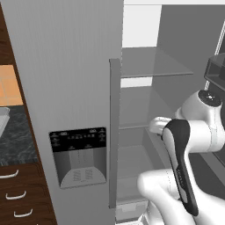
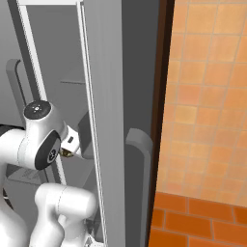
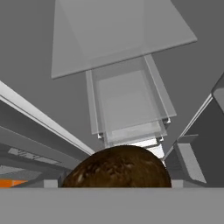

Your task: Place one mushroom and one chicken drumstick in each tupperware on the nearby counter, to pack two identical lunches.

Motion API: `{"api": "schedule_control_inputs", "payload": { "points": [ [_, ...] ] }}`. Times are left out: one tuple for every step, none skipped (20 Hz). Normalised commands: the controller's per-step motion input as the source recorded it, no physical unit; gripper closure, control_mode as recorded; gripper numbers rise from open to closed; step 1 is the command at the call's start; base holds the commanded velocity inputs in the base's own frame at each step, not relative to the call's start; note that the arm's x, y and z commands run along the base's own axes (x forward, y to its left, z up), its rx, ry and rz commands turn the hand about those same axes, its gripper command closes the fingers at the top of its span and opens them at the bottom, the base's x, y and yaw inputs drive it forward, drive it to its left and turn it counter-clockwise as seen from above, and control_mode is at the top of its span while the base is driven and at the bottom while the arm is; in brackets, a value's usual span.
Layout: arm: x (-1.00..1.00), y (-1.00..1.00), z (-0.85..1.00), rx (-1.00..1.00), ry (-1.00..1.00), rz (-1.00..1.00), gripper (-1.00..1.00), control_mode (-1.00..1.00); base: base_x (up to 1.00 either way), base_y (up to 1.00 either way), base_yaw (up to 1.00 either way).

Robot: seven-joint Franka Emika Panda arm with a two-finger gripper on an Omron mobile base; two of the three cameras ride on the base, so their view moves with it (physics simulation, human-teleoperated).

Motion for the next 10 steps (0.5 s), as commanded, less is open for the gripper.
{"api": "schedule_control_inputs", "payload": {
  "points": [
    [0.0,0.0,0.0,0.0,0.0,0.0,1.0,-1.0,0.0,0.0,0.0],
    [0.0,0.0,0.0,0.0,0.0,0.0,1.0,-1.0,0.0,0.0,0.0],
    [0.0,0.0,0.0,0.0,0.0,0.0,1.0,-1.0,0.0,0.0,0.0],
    [0.0,0.0,0.0,0.0,0.01,0.0,1.0,-1.0,0.0,0.0,0.0],
    [-0.1,0.0,0.0,0.0,0.03,0.0,1.0,-1.0,0.0,0.0,0.0],
    [-0.29,0.03,-0.01,0.0,0.04,0.0,1.0,-1.0,0.0,0.0,0.0],
    [-0.54,0.06,-0.03,0.0,0.0,0.0,1.0,-1.0,0.0,0.0,0.0],
    [0.0,0.0,0.0,0.0,0.0,0.0,1.0,1.0,-0.72,0.08,0.0],
    [0.0,0.0,0.0,0.0,0.0,0.0,1.0,1.0,-0.86,0.21,0.0],
    [0.0,0.0,0.0,0.0,0.0,0.0,1.0,1.0,-0.9,0.43,0.0]
  ]
}}
